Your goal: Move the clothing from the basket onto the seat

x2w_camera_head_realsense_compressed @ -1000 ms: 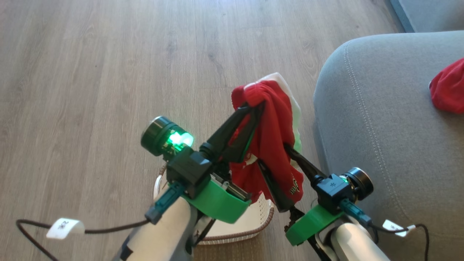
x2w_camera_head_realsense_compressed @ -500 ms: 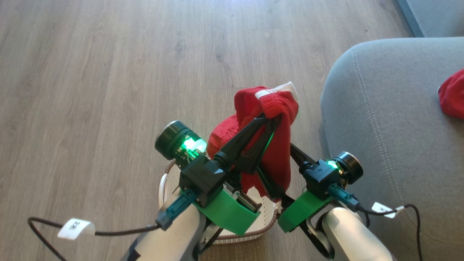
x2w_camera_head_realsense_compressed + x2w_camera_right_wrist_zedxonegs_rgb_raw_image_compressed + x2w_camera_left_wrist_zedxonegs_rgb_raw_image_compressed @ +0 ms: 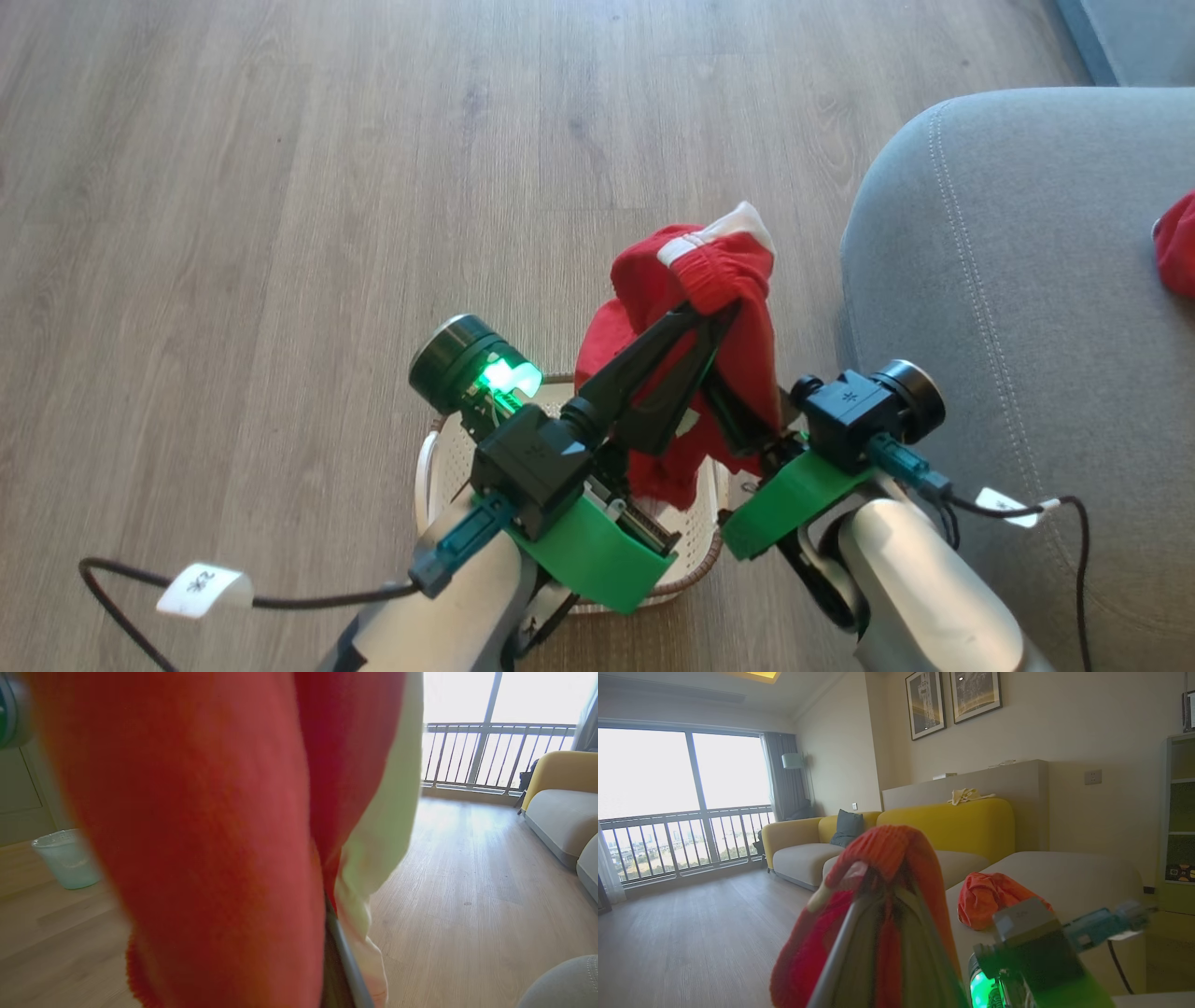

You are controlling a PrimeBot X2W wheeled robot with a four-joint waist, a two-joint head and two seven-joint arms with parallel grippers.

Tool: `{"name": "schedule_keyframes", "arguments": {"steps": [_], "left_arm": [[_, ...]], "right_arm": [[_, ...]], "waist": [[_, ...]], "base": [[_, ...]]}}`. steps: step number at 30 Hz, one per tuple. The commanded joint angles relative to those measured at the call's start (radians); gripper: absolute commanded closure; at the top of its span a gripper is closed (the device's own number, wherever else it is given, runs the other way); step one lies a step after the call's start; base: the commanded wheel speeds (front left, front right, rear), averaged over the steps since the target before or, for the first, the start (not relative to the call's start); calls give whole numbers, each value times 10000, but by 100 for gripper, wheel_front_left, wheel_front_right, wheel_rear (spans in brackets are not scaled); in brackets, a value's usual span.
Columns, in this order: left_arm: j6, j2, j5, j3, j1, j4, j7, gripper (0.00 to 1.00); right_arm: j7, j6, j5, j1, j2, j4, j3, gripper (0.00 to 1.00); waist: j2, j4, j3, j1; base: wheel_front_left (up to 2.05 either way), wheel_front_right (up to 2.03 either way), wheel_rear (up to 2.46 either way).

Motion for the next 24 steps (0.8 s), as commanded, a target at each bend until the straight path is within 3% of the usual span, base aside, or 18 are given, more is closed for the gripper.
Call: {"name": "schedule_keyframes", "arguments": {"steps": [1,24], "left_arm": [[-66,20,24,399,-369,-336,-51,100],[-134,20,252,702,-144,147,-51,100]], "right_arm": [[-26,-2,123,-421,146,-419,3,100],[-26,-2,1412,-589,147,-2318,-2596,100]], "waist": [[0,-2,17,0],[0,55,-164,0]], "base": [[0,0,0],[0,0,0]]}}
